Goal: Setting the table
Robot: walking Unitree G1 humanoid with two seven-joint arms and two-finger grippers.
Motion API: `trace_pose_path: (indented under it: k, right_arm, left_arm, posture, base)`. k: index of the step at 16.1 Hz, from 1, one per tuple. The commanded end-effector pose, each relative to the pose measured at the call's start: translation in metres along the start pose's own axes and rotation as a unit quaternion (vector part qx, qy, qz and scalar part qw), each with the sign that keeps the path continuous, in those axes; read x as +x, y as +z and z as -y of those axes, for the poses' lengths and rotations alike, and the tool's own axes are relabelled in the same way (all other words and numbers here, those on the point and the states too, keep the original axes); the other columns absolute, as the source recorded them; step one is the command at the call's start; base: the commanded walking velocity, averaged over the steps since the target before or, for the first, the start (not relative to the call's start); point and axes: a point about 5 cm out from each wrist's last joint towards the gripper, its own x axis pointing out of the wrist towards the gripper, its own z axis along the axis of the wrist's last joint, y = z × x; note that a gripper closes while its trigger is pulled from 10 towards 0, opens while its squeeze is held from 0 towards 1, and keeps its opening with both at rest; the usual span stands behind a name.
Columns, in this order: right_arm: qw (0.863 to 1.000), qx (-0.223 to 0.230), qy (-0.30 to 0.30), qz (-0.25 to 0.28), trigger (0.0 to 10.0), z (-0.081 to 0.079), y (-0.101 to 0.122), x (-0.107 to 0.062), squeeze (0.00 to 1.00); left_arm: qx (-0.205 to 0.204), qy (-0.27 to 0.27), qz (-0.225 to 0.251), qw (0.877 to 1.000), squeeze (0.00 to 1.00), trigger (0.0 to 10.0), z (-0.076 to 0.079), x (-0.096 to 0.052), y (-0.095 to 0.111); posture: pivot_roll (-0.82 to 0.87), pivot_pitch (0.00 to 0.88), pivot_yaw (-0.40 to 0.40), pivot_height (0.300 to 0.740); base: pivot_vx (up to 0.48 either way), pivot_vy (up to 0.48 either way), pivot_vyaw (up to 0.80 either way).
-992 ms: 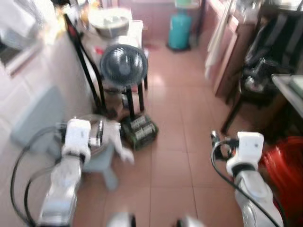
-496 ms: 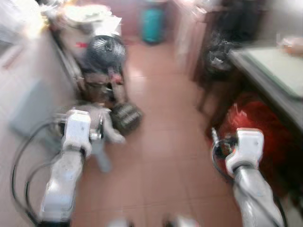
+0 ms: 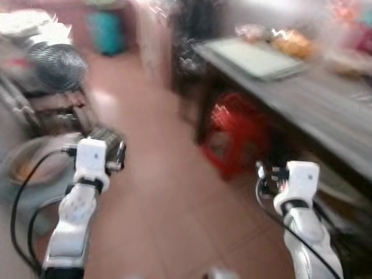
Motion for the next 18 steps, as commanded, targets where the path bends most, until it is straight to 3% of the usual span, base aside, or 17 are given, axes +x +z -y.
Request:
trace_pose_path:
  k: [1, 10, 18]
  right_arm:
    - [1.0, -0.006, -0.005, 0.004, 10.0, 0.0015, 0.0038, 0.0024, 0.0]
    - [1.0, -0.003, 0.001, 0.014, 10.0, -0.0019, 0.0057, 0.0021, 0.0]
    - [1.0, -0.011, 0.007, 0.02, 10.0, -0.005, 0.008, 0.002, 0.0]
  left_arm:
    - [0.002, -0.003, 0.01, 1.0, 0.0, 10.0, 0.0004, 0.0028, 0.0033]
    - [-0.006, 0.008, 0.013, 1.0, 0.0, 10.0, -0.0032, 0.0049, 0.0028]
    - [0.013, 0.004, 0.024, 1.0, 0.0, 10.0, -0.0004, 0.0048, 0.0043]
  posture:
    - [-0.03, 0.0, -0.001, 0.74]
    - [-0.03, 0.0, 0.0, 0.74]
    - [-0.04, 0.0, -0.002, 0.74]
  base:
    - [0.0, 0.0, -0.8]
    - [0.0, 0.054, -0.8]
    - [0.0, 0.293, 0.0]
